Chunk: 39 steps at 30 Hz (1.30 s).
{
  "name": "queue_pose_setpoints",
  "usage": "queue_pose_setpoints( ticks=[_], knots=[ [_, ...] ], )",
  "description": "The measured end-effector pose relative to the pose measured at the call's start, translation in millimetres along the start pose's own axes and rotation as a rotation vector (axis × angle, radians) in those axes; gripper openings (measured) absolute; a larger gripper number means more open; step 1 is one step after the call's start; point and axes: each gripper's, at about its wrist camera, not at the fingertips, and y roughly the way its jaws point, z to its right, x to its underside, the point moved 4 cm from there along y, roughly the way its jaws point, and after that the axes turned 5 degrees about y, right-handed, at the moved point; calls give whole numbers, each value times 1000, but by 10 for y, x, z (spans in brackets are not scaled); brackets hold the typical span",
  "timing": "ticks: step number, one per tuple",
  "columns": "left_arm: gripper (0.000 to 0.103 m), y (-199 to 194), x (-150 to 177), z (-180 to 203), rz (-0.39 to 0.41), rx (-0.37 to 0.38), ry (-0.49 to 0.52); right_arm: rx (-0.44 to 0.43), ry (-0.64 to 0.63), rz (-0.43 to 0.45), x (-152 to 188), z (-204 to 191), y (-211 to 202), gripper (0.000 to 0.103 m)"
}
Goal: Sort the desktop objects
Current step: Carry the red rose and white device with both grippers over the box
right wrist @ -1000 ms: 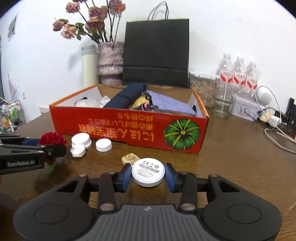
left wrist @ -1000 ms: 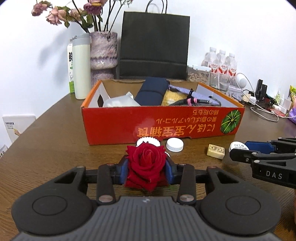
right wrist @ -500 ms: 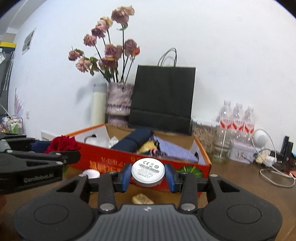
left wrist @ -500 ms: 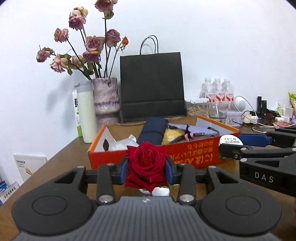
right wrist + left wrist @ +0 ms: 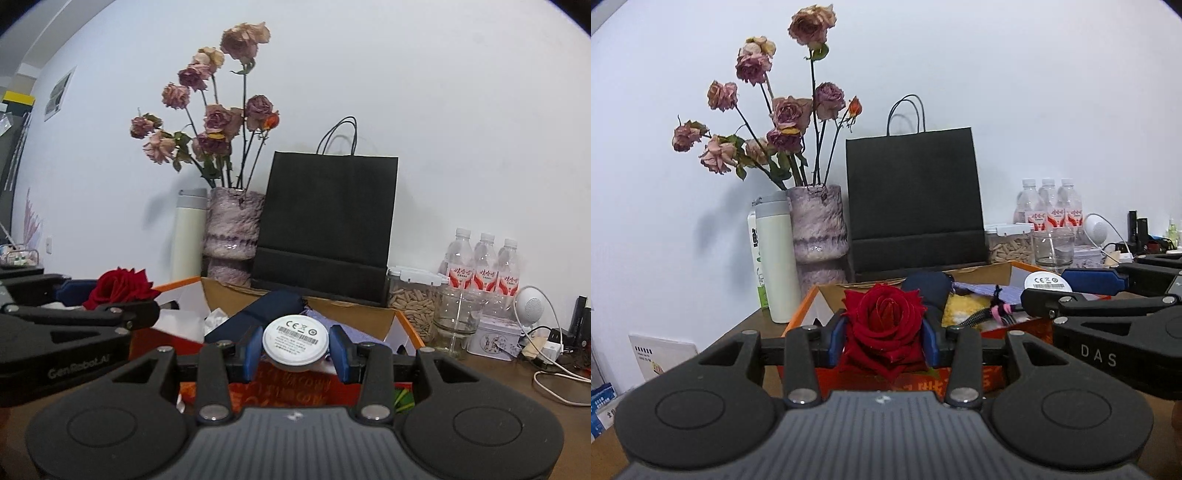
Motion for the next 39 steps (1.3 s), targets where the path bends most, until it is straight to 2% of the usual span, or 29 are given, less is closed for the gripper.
queue_pose_setpoints(
  ticks=[20, 32, 39],
  knots=[
    [41, 721, -72, 10, 0, 3, -8, -21, -23, 29, -89, 31, 645, 38],
    [42, 981, -94, 11, -24, 38, -13, -44, 11, -8, -103, 119, 935, 38],
    [43, 1032, -103, 28, -28, 50, -5, -44, 7, -7, -95, 111, 953, 38]
  ],
)
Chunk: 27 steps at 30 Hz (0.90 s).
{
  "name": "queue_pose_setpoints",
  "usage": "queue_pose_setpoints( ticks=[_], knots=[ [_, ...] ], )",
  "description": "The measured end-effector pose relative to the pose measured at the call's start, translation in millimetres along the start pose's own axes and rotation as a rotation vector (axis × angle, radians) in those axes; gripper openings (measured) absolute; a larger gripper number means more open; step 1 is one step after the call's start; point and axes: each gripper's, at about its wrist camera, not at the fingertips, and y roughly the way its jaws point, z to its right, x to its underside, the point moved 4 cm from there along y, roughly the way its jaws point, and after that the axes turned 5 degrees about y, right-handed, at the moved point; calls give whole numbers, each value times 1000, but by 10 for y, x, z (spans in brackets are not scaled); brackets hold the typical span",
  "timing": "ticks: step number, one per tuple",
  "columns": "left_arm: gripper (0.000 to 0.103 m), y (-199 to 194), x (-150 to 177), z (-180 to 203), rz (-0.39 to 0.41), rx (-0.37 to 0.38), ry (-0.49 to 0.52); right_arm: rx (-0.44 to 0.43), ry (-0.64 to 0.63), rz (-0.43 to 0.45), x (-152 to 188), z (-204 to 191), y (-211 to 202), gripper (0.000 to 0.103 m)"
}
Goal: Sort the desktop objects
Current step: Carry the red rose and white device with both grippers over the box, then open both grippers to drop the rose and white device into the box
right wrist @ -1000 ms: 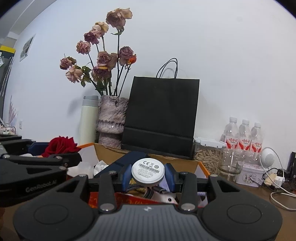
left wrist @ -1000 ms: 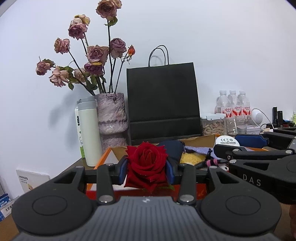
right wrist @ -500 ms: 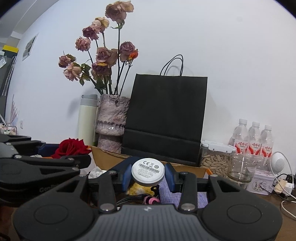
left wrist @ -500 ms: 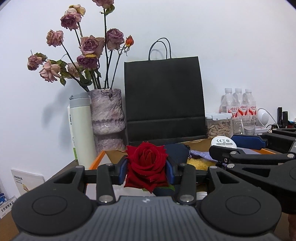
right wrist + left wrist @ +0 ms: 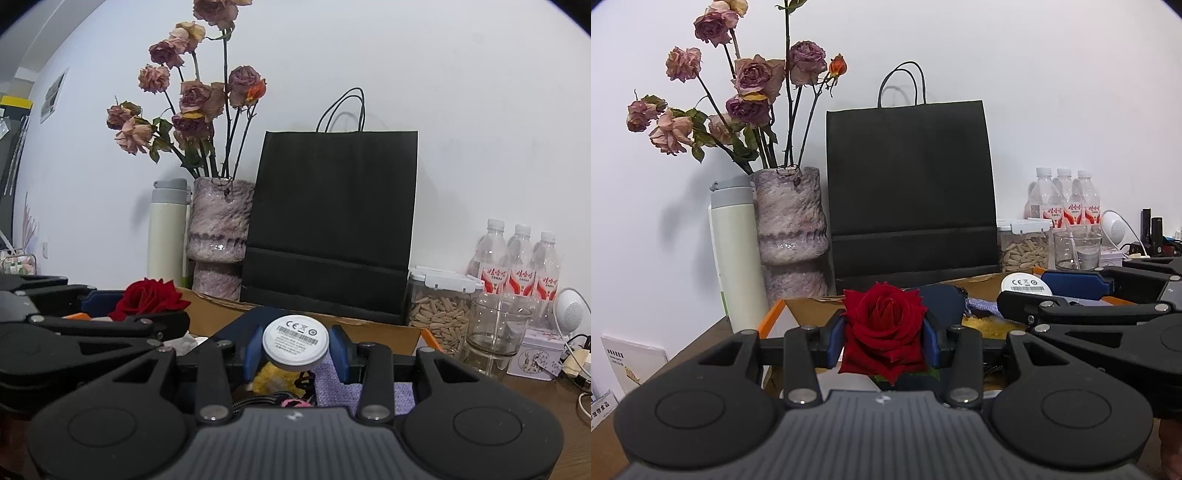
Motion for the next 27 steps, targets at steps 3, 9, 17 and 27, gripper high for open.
queue_pose_setpoints(
  ticks=[3, 9, 17, 27],
  knots=[
    [44, -7, -4, -7, 9, -9, -3, 5, -11, 8, -4, -19, -12, 38],
    [49, -18, -8, -11, 11, -15, -6, 15, -1, 8, -6, -4, -15, 39],
    [86, -78, -3, -121, 24, -110, -49, 59, 45, 35, -13, 73, -56, 58],
    [103, -88, 14, -268, 12, -165, -112, 64, 53, 76, -13, 101, -116, 97]
  ],
)
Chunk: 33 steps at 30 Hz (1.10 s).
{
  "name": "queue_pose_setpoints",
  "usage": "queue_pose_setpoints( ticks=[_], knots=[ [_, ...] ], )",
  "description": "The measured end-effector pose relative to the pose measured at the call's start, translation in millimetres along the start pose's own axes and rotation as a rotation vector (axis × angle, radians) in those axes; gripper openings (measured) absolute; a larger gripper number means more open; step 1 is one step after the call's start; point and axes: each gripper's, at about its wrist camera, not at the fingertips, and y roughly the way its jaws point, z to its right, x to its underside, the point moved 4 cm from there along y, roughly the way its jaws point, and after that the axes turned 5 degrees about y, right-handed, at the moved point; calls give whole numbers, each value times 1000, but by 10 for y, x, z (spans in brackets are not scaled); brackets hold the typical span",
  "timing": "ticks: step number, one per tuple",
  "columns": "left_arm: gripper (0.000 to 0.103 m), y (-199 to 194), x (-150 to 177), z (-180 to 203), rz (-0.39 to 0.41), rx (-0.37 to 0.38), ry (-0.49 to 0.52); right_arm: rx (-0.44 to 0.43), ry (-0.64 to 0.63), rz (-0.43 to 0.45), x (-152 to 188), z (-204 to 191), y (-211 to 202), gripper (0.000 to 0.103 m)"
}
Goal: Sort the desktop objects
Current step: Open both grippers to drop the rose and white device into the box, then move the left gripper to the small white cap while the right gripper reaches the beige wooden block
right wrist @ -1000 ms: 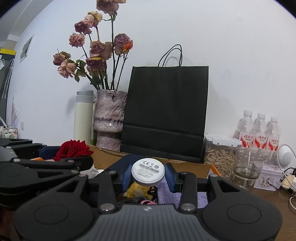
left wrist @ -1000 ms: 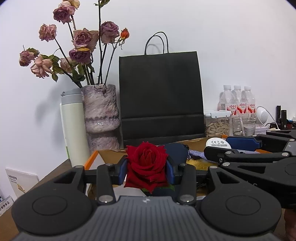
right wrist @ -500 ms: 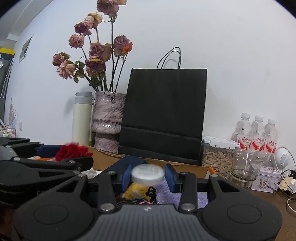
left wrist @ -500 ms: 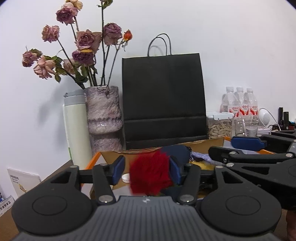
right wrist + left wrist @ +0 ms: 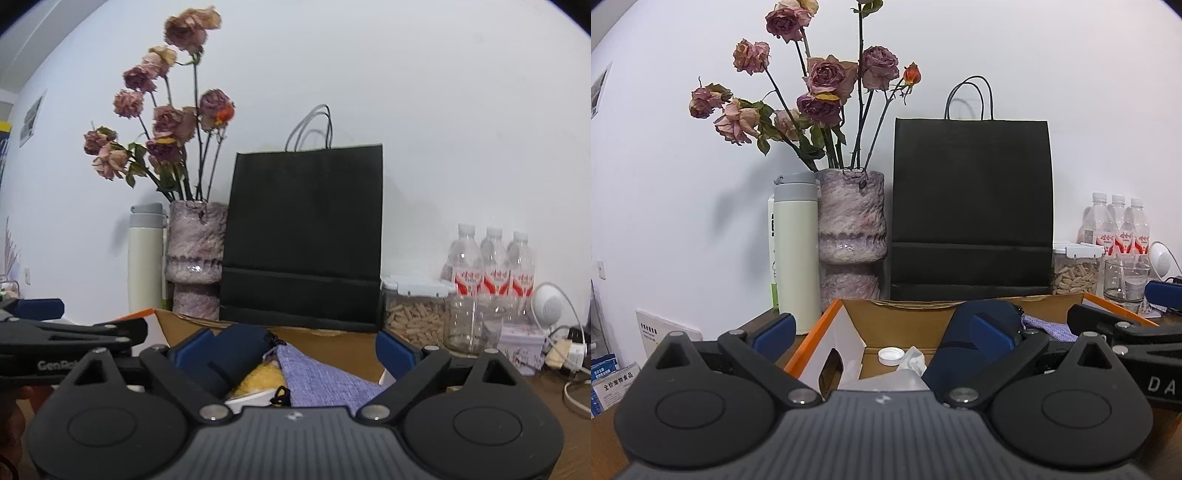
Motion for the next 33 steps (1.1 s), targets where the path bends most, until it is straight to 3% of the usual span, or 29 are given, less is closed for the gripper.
queue_pose_setpoints(
  ticks=[2, 33],
  knots=[
    [103, 6, 2, -10, -4, 0, -5, -3, -4, 5, -9, -8, -8, 103],
    [103, -73, -1, -35, 24, -17, 16, -2, -35, 23, -12, -44, -84, 103]
  ],
)
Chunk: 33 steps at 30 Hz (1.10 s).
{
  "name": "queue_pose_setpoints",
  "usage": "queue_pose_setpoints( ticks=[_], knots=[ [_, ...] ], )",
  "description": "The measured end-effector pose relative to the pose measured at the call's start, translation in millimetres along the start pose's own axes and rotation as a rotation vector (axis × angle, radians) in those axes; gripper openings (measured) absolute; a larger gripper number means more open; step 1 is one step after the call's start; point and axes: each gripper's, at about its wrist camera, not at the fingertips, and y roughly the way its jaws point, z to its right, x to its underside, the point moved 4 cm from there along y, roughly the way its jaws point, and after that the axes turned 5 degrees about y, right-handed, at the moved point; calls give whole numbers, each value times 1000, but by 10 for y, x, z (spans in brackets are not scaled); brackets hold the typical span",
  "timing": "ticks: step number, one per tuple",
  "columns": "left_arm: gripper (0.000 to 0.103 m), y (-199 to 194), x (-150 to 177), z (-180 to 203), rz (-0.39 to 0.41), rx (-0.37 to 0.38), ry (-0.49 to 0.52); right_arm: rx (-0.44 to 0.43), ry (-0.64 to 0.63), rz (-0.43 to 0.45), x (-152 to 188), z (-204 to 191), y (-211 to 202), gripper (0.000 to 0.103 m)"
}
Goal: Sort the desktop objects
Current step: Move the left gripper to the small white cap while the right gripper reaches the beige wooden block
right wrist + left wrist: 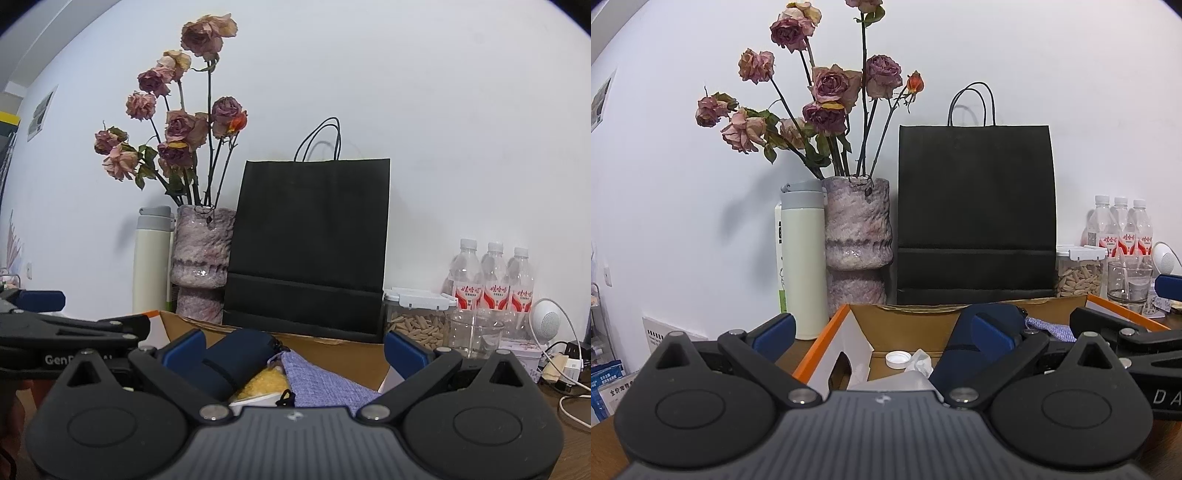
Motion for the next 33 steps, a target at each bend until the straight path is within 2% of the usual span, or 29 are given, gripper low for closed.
queue_pose_setpoints(
  ticks=[12, 33],
  knots=[
    [103, -200, 13, -21, 17, 20, 36, 0, -17, -14, 13, 14, -130, 103],
    [103, -649, 106, -32, -65, 61, 64, 3, -9, -62, 73, -54, -671, 103]
  ],
)
